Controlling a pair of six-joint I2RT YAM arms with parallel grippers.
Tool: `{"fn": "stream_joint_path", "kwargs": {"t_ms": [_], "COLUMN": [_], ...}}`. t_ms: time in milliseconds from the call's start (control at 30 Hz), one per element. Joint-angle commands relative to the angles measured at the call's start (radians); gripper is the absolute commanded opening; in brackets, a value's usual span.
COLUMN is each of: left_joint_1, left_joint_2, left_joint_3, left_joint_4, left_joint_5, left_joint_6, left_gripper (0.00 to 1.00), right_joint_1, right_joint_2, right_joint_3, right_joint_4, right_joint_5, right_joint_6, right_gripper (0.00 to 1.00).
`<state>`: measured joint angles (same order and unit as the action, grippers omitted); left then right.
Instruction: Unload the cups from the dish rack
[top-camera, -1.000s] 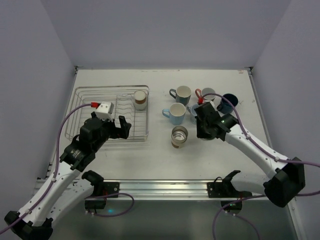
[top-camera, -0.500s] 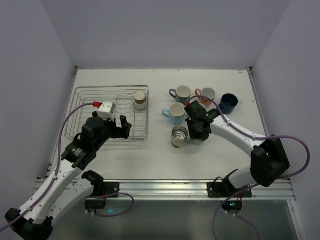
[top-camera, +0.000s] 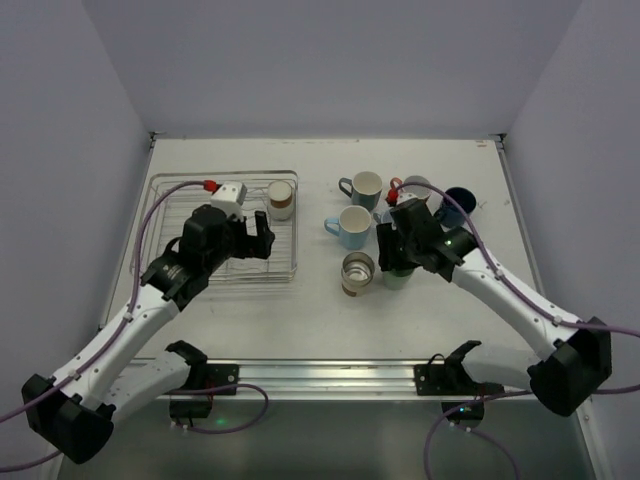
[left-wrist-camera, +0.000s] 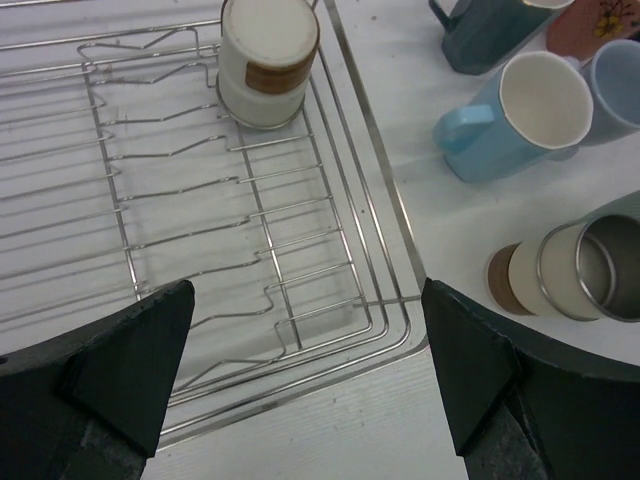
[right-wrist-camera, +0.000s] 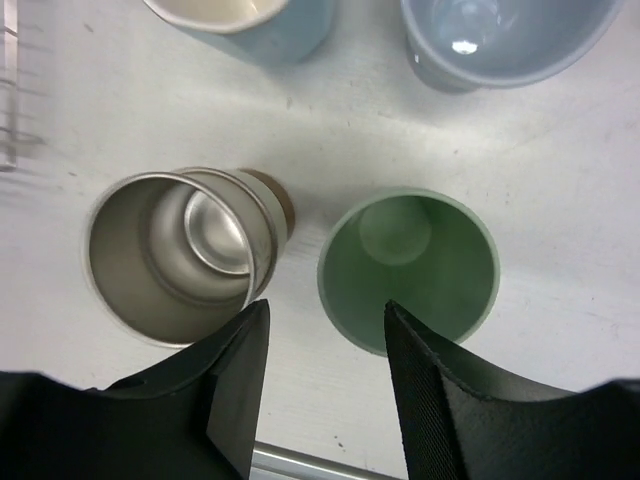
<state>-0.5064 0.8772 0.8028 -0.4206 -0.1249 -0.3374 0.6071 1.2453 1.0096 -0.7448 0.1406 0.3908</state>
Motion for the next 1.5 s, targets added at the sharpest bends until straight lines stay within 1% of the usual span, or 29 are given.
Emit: {"fn": "stream_joint_path", "kwargs": {"t_ms": [0,33,100,133,167,233,267,367,467,533,567,633,800,933,1100,1333,1433,1467], "left_joint_1": [0.002,0.002,0.002,0.003,0.003,0.009,0.012,0.038,0.058,0.074,0.077,0.080,0.081,0.081,0.080,0.080,0.080,0.080], "left_joint_2": [0.084,0.113,0.207,0.245,0.328,0.412,0.487,0.601,0.695,0.749,0.800,0.862,0.939,0.973,0.988,1.033,1.027,1.017], "left_joint_3": [0.087,0.098,0.124,0.136,0.174,0.219,0.263,0.346,0.427,0.478,0.530,0.581,0.636,0.656,0.651,0.638,0.641,0.639], "left_joint_4": [0.100,0.120,0.186,0.206,0.223,0.229,0.238,0.267,0.281,0.264,0.232,0.204,0.174,0.155,0.157,0.154,0.155,0.157], "left_joint_5": [0.028,0.028,0.021,0.016,-0.004,-0.036,-0.054,-0.067,-0.081,-0.061,-0.049,-0.068,-0.093,-0.140,-0.171,-0.196,-0.196,-0.196], "left_joint_6": [-0.034,-0.044,-0.052,-0.052,-0.052,-0.052,-0.051,-0.040,-0.009,0.000,0.003,0.020,0.047,0.066,0.077,0.080,0.077,0.074], "left_gripper": [0.99,0.98,0.97,0.96,0.96,0.95,0.95,0.94,0.91,0.88,0.87,0.85,0.82,0.82,0.81,0.78,0.65,0.55], "right_joint_1": [-0.004,-0.003,-0.004,-0.003,-0.004,-0.003,-0.003,-0.003,-0.003,-0.003,-0.003,-0.003,-0.003,-0.004,-0.003,-0.003,-0.003,-0.003], "right_joint_2": [-0.142,-0.215,-0.298,-0.378,-0.415,-0.483,-0.535,-0.610,-0.644,-0.656,-0.661,-0.679,-0.692,-0.692,-0.689,-0.687,-0.676,-0.675], "right_joint_3": [0.008,-0.015,-0.055,-0.098,-0.121,-0.178,-0.193,-0.255,-0.293,-0.310,-0.316,-0.332,-0.338,-0.342,-0.350,-0.348,-0.344,-0.341], "right_joint_4": [0.056,0.076,0.163,0.194,0.252,0.297,0.312,0.363,0.389,0.398,0.407,0.432,0.449,0.456,0.466,0.467,0.466,0.463], "right_joint_5": [0.024,0.016,-0.012,-0.024,-0.054,-0.085,-0.097,-0.116,-0.131,-0.134,-0.134,-0.134,-0.160,-0.174,-0.182,-0.185,-0.191,-0.191], "right_joint_6": [-0.003,-0.001,0.008,0.011,0.019,0.028,0.033,0.052,0.063,0.068,0.069,0.071,0.068,0.069,0.069,0.069,0.068,0.068], "right_gripper": [0.53,0.53,0.52,0.52,0.52,0.52,0.52,0.51,0.51,0.50,0.50,0.50,0.50,0.50,0.50,0.50,0.51,0.51]}}
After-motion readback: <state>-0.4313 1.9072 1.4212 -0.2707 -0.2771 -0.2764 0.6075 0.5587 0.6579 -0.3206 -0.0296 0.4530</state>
